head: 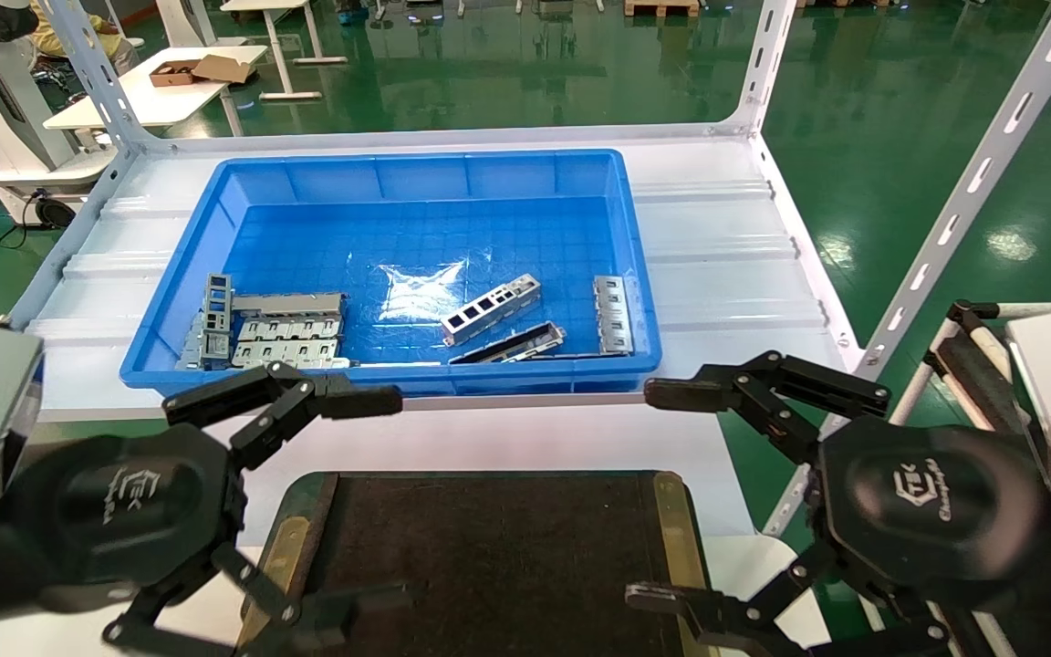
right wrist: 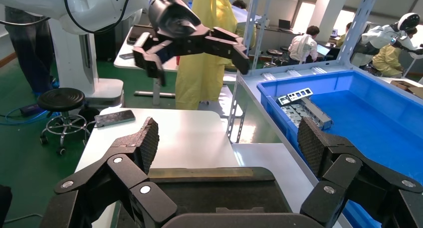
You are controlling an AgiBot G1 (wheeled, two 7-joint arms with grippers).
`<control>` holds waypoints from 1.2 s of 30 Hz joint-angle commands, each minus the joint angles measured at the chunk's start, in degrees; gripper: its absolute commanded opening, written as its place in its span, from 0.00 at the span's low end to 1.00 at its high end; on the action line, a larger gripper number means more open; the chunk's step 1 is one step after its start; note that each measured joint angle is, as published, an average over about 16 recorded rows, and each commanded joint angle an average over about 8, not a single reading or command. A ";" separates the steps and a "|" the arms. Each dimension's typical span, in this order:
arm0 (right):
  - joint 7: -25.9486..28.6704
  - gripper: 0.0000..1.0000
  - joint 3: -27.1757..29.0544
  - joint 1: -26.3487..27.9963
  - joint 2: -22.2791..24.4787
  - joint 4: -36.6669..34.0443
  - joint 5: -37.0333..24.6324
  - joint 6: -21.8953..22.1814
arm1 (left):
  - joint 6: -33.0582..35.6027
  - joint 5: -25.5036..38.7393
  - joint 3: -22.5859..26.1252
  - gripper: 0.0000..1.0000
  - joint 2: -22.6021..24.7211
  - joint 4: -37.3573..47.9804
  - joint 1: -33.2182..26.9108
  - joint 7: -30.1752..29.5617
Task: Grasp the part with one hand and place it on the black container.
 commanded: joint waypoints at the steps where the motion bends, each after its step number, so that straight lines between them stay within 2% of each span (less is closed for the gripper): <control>1: 0.00 1.00 0.00 0.00 0.00 0.00 0.00 0.00 | -0.46 0.55 0.08 1.00 0.04 -0.14 -0.30 0.00; 10: 0.00 1.00 -0.01 0.01 0.00 -0.01 0.00 0.00 | -7.78 7.61 2.24 1.00 3.53 1.38 -4.21 -1.46; 18: -0.01 1.00 -0.01 0.01 0.00 -0.01 0.01 0.00 | -15.14 16.16 5.91 1.00 9.88 6.60 -9.74 -2.96; 26: -0.01 1.00 -0.02 0.01 0.00 -0.01 0.01 0.00 | -21.99 24.67 9.96 1.00 17.88 16.84 -15.57 -2.72; 36: -0.01 1.00 -0.02 0.01 0.01 -0.01 0.01 0.00 | -28.45 30.78 12.90 1.00 26.40 31.56 -21.01 -0.57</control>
